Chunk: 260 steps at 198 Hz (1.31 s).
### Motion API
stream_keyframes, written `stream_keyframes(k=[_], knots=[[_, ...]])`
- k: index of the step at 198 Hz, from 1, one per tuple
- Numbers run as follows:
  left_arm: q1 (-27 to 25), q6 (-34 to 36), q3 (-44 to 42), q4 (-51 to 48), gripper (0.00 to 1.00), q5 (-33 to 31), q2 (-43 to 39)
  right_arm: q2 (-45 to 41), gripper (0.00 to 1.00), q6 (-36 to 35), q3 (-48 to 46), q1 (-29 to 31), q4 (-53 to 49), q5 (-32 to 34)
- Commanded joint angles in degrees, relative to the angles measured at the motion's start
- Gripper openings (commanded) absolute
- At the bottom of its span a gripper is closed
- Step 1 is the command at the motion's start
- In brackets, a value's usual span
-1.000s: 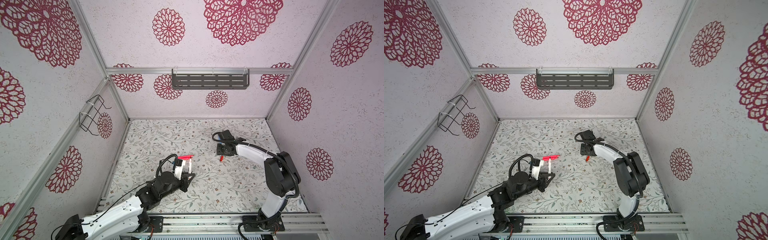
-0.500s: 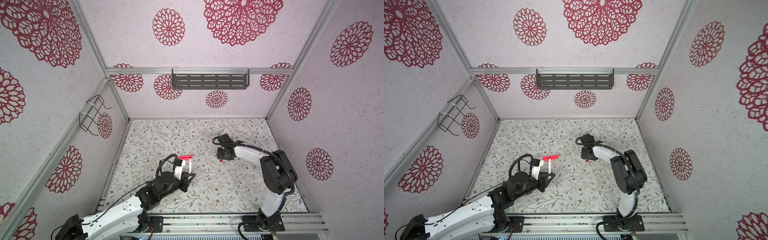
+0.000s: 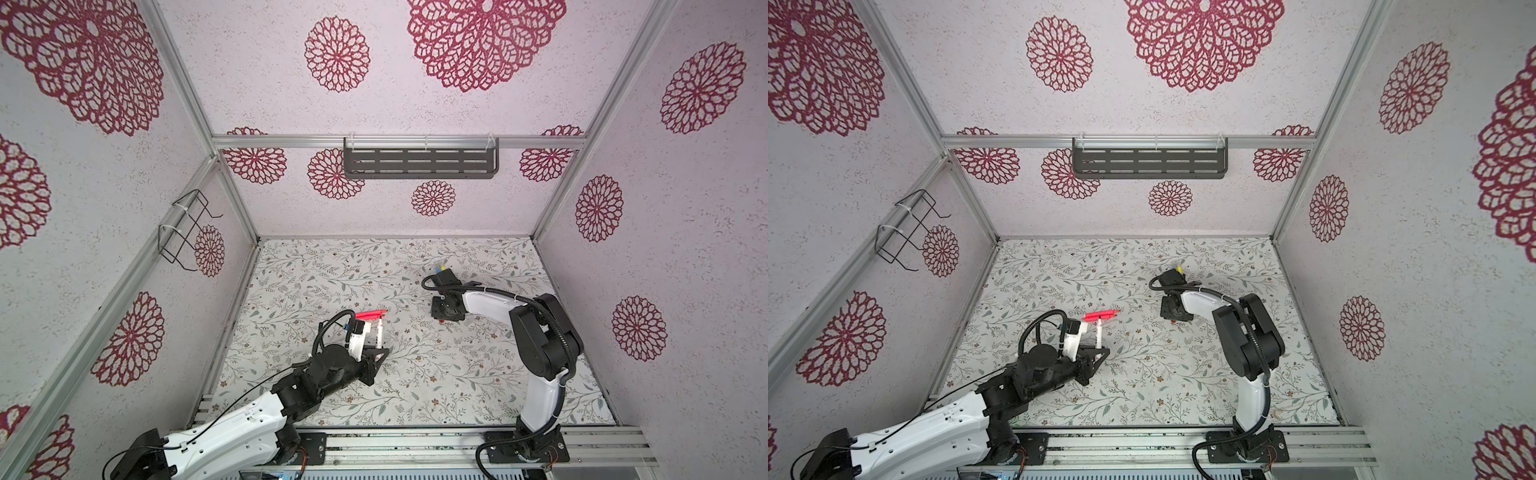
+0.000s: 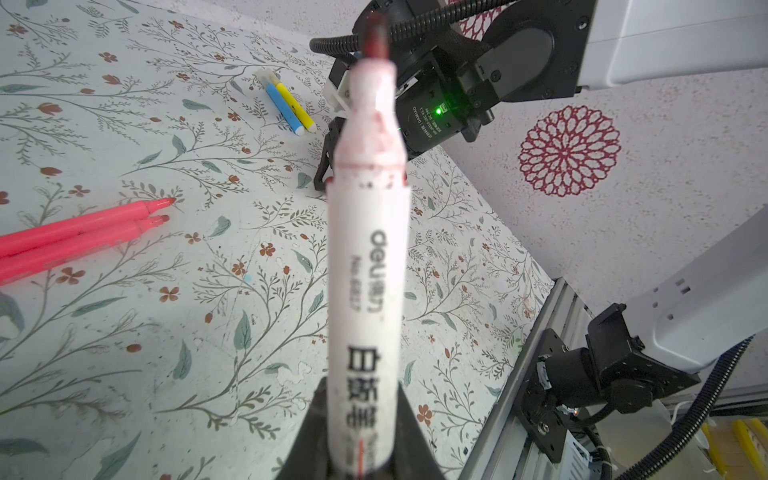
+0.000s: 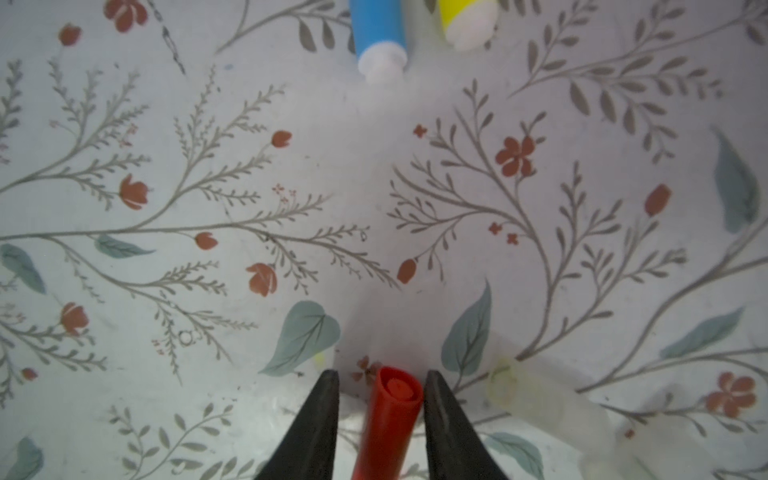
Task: Insert the pens into the pen caps
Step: 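Close right gripper on the red cap, then lift the red cap and carry it toward the white marker tip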
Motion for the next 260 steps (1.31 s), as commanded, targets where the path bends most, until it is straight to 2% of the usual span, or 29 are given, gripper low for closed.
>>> stream_keyframes(k=[1,47,83,108,124,147,163,179,191,199,208,260], knots=[[-0.4,-0.19,-0.44,0.76,0.0,-0.82,-0.9,0.62,0.34,0.0,0.82,0.25,-1.16,-0.18],[-0.45,-0.2,-1.38,1.72,0.0,-1.31,-1.79,0.7,0.26,-0.47,0.82,0.59,-1.73,-0.45],[-0.45,-0.67,-1.86,1.69,0.0,-1.5,-2.86,-0.21,0.12,-1.95,0.6,1.14,-2.81,-1.41],[-0.44,-0.86,-1.27,-0.2,0.0,-1.34,-3.53,-7.14,0.1,-4.15,-0.25,5.7,-3.58,-0.32],[-0.45,-0.63,-1.66,0.5,0.0,-1.33,-3.76,-13.82,0.09,-5.53,-2.61,7.55,-0.4,-4.69],[-0.45,-0.12,-1.03,1.92,0.0,-0.12,-2.74,-25.02,0.08,-5.33,-8.46,8.51,8.64,-12.44],[-0.45,0.36,-0.17,3.3,0.0,1.01,-0.79,-33.17,0.09,-3.77,-14.47,8.51,19.05,-19.0],[-0.53,0.38,0.59,5.73,0.0,2.56,2.01,-40.62,0.11,0.39,-22.06,8.35,34.65,-28.04],[-0.62,0.12,1.06,8.06,0.0,4.01,4.25,-44.56,0.14,6.36,-28.22,8.34,51.85,-34.32],[-0.75,-0.21,1.5,9.28,0.0,4.64,5.69,-45.55,0.15,10.13,-30.75,8.34,60.45,-35.98],[-0.95,-0.38,1.96,10.42,0.0,5.1,7.07,-45.6,0.15,12.99,-31.61,8.34,65.5,-37.19],[-2.86,-0.05,4.0,13.95,0.0,5.2,10.7,-41.22,0.13,19.1,-32.6,9.29,75.71,-39.74]])
